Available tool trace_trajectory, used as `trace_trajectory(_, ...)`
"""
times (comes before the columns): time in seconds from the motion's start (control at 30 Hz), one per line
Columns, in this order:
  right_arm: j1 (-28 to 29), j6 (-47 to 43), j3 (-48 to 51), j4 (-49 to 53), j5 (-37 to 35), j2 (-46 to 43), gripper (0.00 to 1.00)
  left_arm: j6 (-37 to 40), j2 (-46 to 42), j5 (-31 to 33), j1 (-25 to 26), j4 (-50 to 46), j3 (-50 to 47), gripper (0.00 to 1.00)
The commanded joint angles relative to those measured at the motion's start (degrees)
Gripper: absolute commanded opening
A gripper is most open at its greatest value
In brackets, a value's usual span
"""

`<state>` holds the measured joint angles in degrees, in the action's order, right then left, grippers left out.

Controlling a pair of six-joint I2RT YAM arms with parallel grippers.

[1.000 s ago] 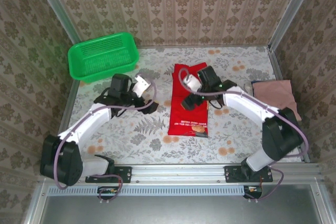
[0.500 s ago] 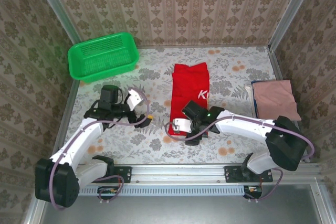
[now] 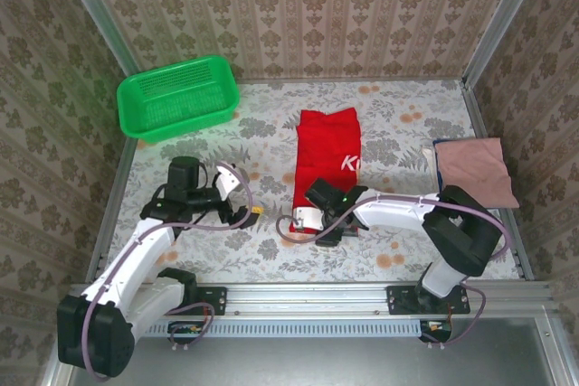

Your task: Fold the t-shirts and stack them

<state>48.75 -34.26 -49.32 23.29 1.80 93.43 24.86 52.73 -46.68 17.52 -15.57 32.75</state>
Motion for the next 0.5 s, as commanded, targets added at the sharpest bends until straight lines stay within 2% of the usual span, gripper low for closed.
trace_trajectory(0.0,-0.34,-1.25,-0.25,-1.17,-3.55,3.00,0.50,-1.31,-1.25,-0.64,-0.44,2.13,-1.19,1.00)
trace_trajectory(0.07,-0.49,-1.54,-0.36,-1.50,-4.43,3.84,0.45,-1.23,-1.31,-0.20,-0.45,2.54,-1.50,1.00)
trace_trajectory(0.13,-0.38,-1.65,-0.74,-1.18,-5.43,4.26,0.35,-0.91,-0.87,0.20,-0.47,3.13,-1.79,1.00)
trace_trajectory(0.23,-0.47,-1.60,-0.73,-0.63,-6.30,3.43,0.13,-0.35,0.14,0.18,-0.58,4.01,-1.87,1.00)
trace_trajectory(0.3,-0.46,-1.35,-0.25,0.16,-6.39,1.90,0.03,0.01,1.09,-0.07,-0.57,4.49,-1.65,1.00)
trace_trajectory(0.33,-0.36,-1.21,0.00,0.65,-6.25,1.09,0.00,0.14,1.38,-0.25,-0.65,4.61,-1.57,1.00)
trace_trajectory(0.47,-0.37,0.31,1.10,4.29,-3.01,-4.69,0.00,0.36,2.08,-0.61,-0.66,5.33,-1.77,1.00)
